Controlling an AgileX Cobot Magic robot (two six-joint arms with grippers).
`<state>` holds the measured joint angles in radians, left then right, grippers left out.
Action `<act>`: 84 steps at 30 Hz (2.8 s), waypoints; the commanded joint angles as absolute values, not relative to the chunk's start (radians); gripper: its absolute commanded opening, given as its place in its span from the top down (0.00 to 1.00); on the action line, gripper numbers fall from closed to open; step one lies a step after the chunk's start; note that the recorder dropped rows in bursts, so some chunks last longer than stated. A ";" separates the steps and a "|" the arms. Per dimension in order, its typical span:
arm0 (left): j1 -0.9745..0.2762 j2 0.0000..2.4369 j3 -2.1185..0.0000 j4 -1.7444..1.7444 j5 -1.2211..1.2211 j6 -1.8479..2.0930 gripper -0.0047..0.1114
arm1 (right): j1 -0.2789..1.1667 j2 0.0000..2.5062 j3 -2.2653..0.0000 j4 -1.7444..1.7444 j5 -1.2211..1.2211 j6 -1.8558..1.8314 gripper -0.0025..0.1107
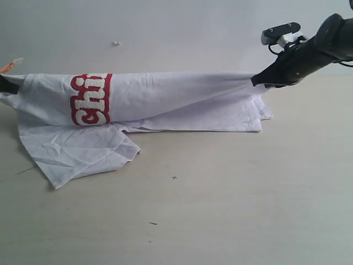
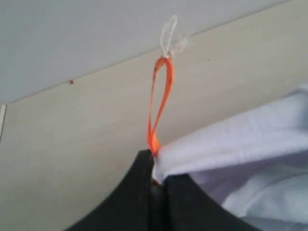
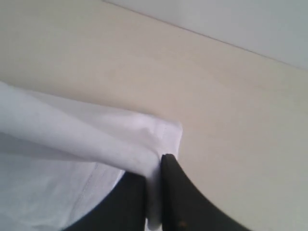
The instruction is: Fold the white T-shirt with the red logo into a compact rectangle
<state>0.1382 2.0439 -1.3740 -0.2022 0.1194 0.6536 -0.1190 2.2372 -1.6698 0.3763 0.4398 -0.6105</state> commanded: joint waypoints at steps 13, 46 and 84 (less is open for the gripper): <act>0.150 2.023 -1.568 -0.311 0.639 0.807 0.96 | -0.134 2.207 -1.819 0.395 0.822 -0.533 0.98; 0.170 1.946 -1.629 -0.514 1.221 0.813 0.96 | -0.103 1.803 -1.384 0.643 1.221 -0.451 0.98; 0.150 1.771 -1.300 -0.250 1.221 0.521 0.96 | 0.011 1.903 -1.477 0.458 1.221 -0.369 0.98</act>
<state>0.1539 1.7035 -1.2254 -0.2499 1.2273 0.5259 0.0233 1.8163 -1.3900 0.4639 1.2269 -0.3730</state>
